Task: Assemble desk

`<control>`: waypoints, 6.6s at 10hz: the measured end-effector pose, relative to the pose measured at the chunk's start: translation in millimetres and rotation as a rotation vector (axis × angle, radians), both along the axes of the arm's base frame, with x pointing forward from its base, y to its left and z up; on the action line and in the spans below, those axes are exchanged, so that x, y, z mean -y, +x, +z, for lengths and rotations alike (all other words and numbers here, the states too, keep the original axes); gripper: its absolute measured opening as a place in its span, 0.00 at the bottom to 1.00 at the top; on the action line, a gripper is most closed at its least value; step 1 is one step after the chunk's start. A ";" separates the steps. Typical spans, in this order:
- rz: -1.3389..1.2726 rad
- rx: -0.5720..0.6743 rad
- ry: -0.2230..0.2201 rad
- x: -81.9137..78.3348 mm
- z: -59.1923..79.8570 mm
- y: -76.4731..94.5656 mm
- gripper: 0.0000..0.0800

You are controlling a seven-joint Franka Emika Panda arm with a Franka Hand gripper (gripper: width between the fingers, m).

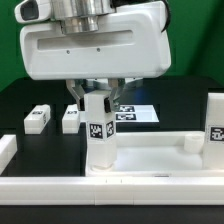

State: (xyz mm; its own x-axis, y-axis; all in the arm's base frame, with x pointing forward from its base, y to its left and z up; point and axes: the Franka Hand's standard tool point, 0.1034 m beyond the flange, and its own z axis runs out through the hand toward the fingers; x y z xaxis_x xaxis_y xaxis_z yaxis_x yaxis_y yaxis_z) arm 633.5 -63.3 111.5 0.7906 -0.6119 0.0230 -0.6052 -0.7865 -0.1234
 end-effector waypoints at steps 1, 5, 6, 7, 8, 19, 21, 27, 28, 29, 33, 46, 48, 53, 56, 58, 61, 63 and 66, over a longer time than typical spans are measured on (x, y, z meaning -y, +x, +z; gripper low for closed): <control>-0.187 -0.017 0.031 -0.9 0.4 0.5 0.36; -0.881 -0.081 0.122 -9.3 -1.1 0.0 0.36; -1.020 -0.083 0.160 -10.5 -1.4 0.2 0.36; -1.068 -0.088 0.167 -10.7 -1.3 0.5 0.36; -1.064 -0.088 0.166 -10.9 -1.5 0.6 0.39; 0.183 0.002 0.018 -5.6 -4.6 0.7 0.81; 0.134 0.004 0.019 -5.1 -6.2 0.3 0.78; -0.453 -0.066 0.082 -2.2 -5.3 -0.9 0.36; -0.645 -0.102 0.117 -1.3 -4.0 -1.3 0.36; -0.783 -0.116 0.147 -2.5 -4.5 1.3 0.36; -1.219 -0.143 0.228 -9.9 -8.4 4.4 0.36; 0.138 0.004 0.015 -9.6 -3.8 6.4 0.65; 0.016 -0.008 0.026 -10.0 -4.2 6.3 0.47; -0.621 -0.094 0.097 -1.7 -4.4 3.3 0.37; -1.196 -0.141 0.258 -5.1 -7.0 3.8 0.37; -1.213 -0.143 0.258 -6.6 -7.1 3.7 0.37; -0.735 -0.080 0.191 -14.5 -5.5 4.3 0.68; -0.468 -0.057 0.153 -22.7 -5.8 4.2 0.80; -0.255 -0.031 0.123 -18.9 -6.7 3.4 0.81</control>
Offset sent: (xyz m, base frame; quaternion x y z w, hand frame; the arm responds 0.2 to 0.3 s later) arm -0.0041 0.0109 0.0033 0.0059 -0.0183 0.5076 0.8614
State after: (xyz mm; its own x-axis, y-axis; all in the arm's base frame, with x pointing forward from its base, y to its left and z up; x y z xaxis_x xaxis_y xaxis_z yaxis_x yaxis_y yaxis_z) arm 636.9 -44.4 104.8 0.6100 -0.7878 -0.0853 -0.7864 -0.5887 -0.1869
